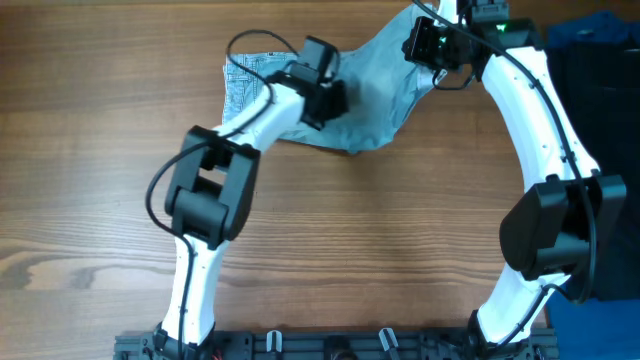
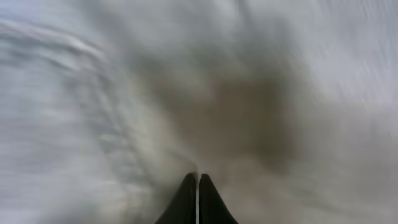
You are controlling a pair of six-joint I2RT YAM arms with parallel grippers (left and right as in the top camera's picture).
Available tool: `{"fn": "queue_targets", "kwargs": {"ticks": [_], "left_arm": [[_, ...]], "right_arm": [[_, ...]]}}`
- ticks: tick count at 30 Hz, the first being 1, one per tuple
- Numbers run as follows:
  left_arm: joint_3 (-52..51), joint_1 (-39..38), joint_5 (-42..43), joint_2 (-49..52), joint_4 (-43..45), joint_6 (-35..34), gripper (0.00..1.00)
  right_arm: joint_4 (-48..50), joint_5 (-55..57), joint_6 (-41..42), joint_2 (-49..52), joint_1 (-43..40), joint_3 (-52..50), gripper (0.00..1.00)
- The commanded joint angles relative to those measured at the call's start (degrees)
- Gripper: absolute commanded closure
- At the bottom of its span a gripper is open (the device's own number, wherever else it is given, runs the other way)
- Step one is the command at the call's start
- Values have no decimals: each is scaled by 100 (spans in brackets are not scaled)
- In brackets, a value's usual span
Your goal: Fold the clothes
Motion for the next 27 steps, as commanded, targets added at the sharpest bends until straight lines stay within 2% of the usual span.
{"fn": "queue_targets", "kwargs": {"ticks": [1, 4, 9, 13, 22, 27], "left_arm": [[-22, 807, -157, -605, -68, 70, 96], [-22, 1443, -160, -723, -111, 74, 96], [-22, 2087, -162, -723, -223, 254, 96], [-22, 2317, -205, -723, -439, 529, 96], [-24, 2905, -382, -723, -780, 531, 96], [-24, 3182, -553, -721, -1025, 682, 96]], "right_arm": [[-136, 24, -74, 85, 138, 442, 96], [-127, 334, -55, 87, 376, 544, 96], [151, 632, 142, 229, 772, 544, 96], [439, 505, 570, 452, 1010, 544, 96], [1488, 444, 1296, 719, 1742, 544, 96], [1851, 697, 1342, 977, 2048, 544, 96]]}}
